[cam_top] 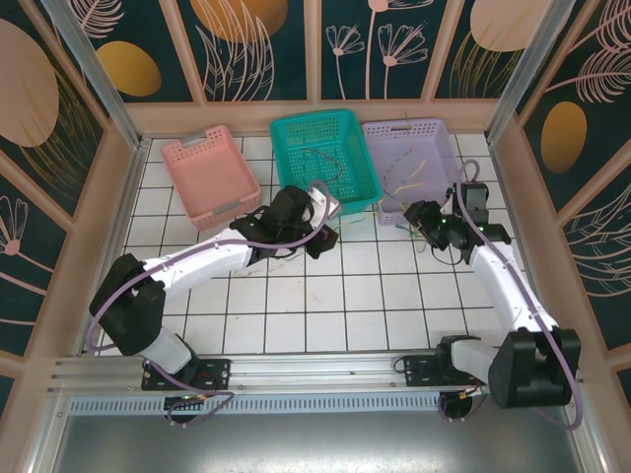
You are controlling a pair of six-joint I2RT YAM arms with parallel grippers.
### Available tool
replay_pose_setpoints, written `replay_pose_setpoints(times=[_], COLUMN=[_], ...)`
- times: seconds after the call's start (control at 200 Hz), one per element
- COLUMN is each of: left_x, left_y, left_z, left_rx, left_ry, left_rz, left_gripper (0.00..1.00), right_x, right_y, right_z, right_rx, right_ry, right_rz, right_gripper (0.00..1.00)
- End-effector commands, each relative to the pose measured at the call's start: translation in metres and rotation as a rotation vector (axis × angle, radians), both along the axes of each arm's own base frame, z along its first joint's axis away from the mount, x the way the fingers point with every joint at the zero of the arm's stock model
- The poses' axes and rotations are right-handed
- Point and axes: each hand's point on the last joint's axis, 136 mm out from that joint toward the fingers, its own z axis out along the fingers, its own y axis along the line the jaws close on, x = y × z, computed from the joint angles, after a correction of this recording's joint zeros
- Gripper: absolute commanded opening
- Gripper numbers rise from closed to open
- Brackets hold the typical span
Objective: Untangle the cables
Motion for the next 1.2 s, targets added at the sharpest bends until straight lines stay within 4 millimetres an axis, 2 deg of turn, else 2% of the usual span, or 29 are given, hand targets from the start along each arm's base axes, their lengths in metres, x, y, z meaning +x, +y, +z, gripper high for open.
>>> replay_pose_setpoints(times=[0.0, 0.125, 0.24, 0.38, 0.525, 0.731, 0.916, 1.196], left_x=[0.004, 0.005, 0.004, 0.002, 0.002, 0.002, 0.003, 0.002], left_y=[-0.014, -0.020, -0.024, -0.026, -0.027, -0.029, -0.029, -0.032], left_z=[0.016, 0.025, 0.032, 0.034, 0.036, 0.041, 0.044, 0.046], left_rx=[-0.054, -0.080, -0.106, -0.117, -0.130, -0.146, -0.149, -0.160], left_ry=[0.009, 0.020, 0.031, 0.042, 0.044, 0.040, 0.032, 0.040], left_rz=[-0.028, -0.040, -0.051, -0.058, -0.059, -0.061, -0.062, -0.073], left_gripper=[0.00, 0.00, 0.00, 0.00, 0.00, 0.00, 0.00, 0.00], right_x=[0.001, 0.002, 0.011, 0.023, 0.030, 0.033, 0.032, 0.040], right_y=[0.019, 0.024, 0.032, 0.029, 0.028, 0.038, 0.048, 0.061], right_z=[0.014, 0.015, 0.029, 0.053, 0.063, 0.052, 0.043, 0.048], right_rx=[-0.005, 0.081, 0.312, 0.609, 0.795, 0.896, 0.957, 1.003], right_ry=[-0.125, -0.119, -0.108, -0.112, -0.077, 0.025, 0.077, 0.074], right_rz=[0.093, 0.058, -0.051, -0.253, -0.377, -0.419, -0.437, -0.417], right_gripper=[0.52, 0.52, 0.53, 0.53, 0.50, 0.42, 0.42, 0.42])
